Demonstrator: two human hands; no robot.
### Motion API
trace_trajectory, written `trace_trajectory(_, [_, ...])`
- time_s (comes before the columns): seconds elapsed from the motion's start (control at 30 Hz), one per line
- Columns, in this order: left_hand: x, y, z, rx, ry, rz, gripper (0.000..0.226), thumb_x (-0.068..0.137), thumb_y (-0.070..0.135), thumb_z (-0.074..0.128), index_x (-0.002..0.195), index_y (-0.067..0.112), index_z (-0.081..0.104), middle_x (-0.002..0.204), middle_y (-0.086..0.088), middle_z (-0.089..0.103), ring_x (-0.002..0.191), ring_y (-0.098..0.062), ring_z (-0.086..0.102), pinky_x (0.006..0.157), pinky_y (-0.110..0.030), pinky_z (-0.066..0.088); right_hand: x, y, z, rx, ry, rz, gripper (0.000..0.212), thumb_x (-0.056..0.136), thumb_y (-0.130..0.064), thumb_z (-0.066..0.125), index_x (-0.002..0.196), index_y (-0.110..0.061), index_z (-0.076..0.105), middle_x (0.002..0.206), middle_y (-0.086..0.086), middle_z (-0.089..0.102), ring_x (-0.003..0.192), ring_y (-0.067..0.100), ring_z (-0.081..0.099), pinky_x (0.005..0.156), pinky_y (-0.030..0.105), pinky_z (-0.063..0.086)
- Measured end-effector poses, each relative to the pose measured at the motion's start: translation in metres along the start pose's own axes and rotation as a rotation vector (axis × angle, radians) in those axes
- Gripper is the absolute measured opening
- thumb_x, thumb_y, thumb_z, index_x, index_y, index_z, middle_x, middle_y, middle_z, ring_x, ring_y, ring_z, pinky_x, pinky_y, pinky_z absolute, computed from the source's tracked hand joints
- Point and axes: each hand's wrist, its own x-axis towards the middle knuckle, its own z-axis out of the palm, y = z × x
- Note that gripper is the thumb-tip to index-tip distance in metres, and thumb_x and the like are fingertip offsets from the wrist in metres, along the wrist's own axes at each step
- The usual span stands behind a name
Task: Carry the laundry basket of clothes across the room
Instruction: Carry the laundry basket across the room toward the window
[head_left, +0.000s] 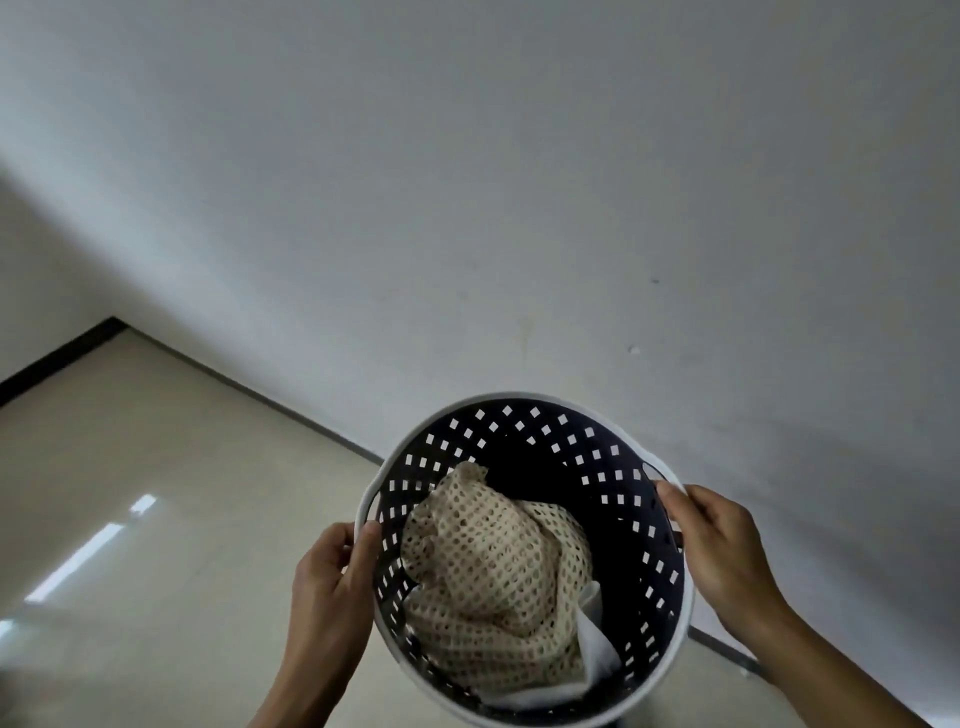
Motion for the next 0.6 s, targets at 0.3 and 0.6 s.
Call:
trace_trajectory(0.3, [0.026, -0.015, -0.02, -0.085, 0.371, -0.219, 0.033, 0.093, 0.022, 0.056, 0.072, -0.002, 0.063, 0.063, -0.015, 0.056, 0.061, -0.022, 0.049, 0.059, -0.036, 0.038, 0.116, -0.045, 0.102, -0.076, -0.404, -0.135, 0.072, 0.084, -0.06, 0.054, 0.083, 0.011, 0.062, 0.076, 0.036, 0.062, 0.062, 0.046, 0.057, 0.06, 0.048, 0.051])
trace_trajectory(0.6, [0.051, -0.034, -0.068, -0.155, 0.675, -0.351, 0.028, 0.094, 0.025, 0.055, 0.079, 0.004, 0.068, 0.08, -0.028, 0.068, 0.07, -0.036, 0.061, 0.073, -0.058, 0.051, 0.162, -0.089, 0.242, -0.105, -0.724, -0.217, 0.047, 0.097, -0.032, 0.056, 0.071, 0.007, 0.061, 0.066, 0.031, 0.061, 0.053, 0.033, 0.051, 0.054, 0.04, 0.046])
